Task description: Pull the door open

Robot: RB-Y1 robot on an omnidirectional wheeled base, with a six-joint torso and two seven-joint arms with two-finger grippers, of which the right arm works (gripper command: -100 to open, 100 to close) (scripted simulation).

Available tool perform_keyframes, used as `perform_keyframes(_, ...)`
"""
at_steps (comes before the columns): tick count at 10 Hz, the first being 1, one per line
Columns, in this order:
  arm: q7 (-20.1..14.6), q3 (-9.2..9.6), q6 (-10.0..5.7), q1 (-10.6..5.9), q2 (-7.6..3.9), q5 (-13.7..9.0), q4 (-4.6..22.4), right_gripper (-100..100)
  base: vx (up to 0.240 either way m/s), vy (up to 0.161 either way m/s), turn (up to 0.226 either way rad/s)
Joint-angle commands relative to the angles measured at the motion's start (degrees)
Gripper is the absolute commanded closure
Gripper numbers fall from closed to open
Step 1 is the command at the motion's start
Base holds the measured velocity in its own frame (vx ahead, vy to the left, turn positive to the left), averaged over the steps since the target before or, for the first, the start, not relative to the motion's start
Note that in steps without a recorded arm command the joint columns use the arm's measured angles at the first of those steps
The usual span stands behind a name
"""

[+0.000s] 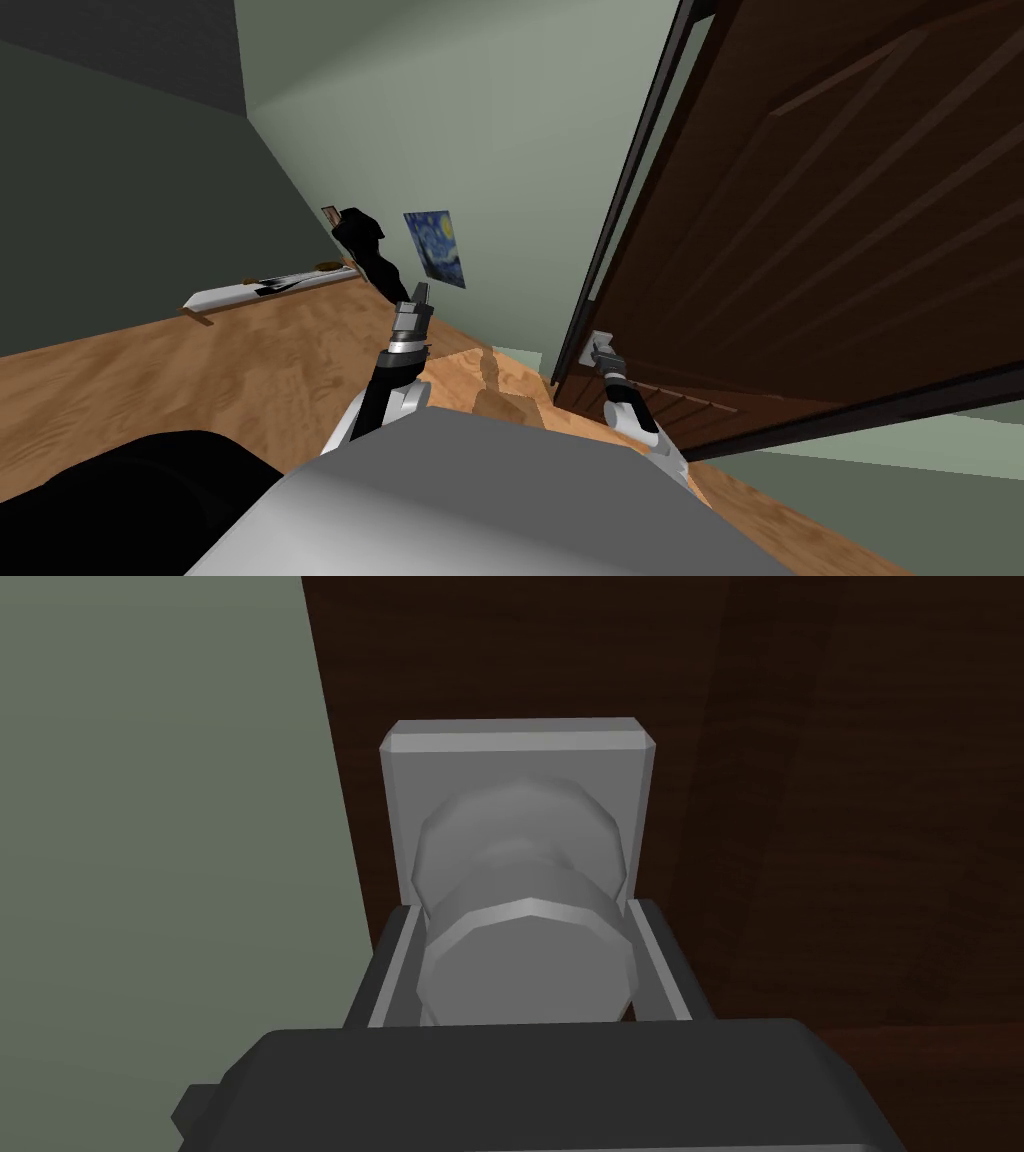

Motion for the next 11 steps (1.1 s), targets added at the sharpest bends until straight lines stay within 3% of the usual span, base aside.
perform_keyframes(1, -1.4, 0.79, -0.34, 0.67, -1.08, 0.1, -0.6, 100, -0.116, -0.037, 0.127)
perform_keyframes(10, -9.8, 5.59, -2.42, 4.74, -7.61, 0.7, -3.9, 100, -0.215, -0.079, 0.150)
perform_keyframes(11, -9.1, 5.21, -1.94, 4.46, -7.14, 0.7, -3.7, 100, -0.093, -0.029, 0.038)
